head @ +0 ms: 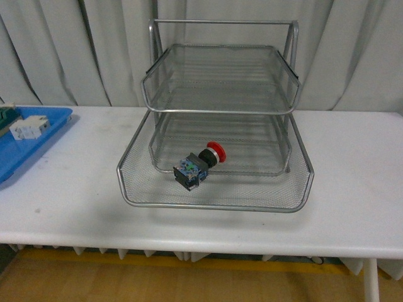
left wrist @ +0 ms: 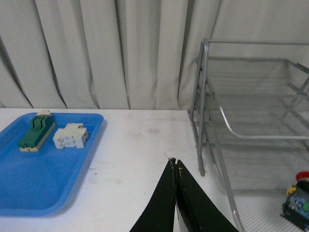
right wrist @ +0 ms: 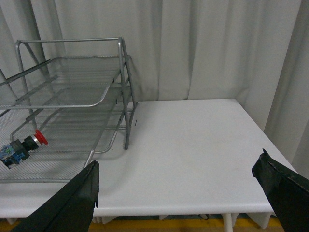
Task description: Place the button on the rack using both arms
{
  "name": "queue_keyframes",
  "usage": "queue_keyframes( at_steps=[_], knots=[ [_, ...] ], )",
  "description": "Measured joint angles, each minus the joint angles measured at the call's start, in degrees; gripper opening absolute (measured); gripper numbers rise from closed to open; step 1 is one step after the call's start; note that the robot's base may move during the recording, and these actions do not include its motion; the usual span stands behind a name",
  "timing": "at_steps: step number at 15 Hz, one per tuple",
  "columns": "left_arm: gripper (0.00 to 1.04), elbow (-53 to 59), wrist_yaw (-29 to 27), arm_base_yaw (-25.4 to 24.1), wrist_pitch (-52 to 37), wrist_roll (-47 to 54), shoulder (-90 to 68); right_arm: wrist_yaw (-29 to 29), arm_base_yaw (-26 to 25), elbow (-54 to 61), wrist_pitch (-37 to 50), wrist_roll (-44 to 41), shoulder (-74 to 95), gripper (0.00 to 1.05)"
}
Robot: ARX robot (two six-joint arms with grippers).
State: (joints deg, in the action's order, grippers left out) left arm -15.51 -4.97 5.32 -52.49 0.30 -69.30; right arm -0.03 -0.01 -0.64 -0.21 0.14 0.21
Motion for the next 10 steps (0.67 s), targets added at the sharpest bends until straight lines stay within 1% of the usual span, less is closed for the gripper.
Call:
queue_keyframes(
  at_steps=[4,6,8,10],
  knots=[
    [0.02,4.2,0.9,-1.5,1.1,-0.1,6.4,0.0,0.0,0.0,0.0,0.0,0.0,0.98],
    [0.02,6.6,4.5,-5.0,2.9,-0.1,10.2,0.0,0.0,0.0,0.0,0.0,0.0,0.98],
    [0.02,7.6,4.5,-5.5,3.8,-0.1,11.9,0.0,0.0,0.0,0.0,0.0,0.0,0.98],
    [0.02,9.8,4.9,-5.4,6.7,-0.1,17.0,0.0,0.0,0.0,0.0,0.0,0.0,0.98]
  ],
)
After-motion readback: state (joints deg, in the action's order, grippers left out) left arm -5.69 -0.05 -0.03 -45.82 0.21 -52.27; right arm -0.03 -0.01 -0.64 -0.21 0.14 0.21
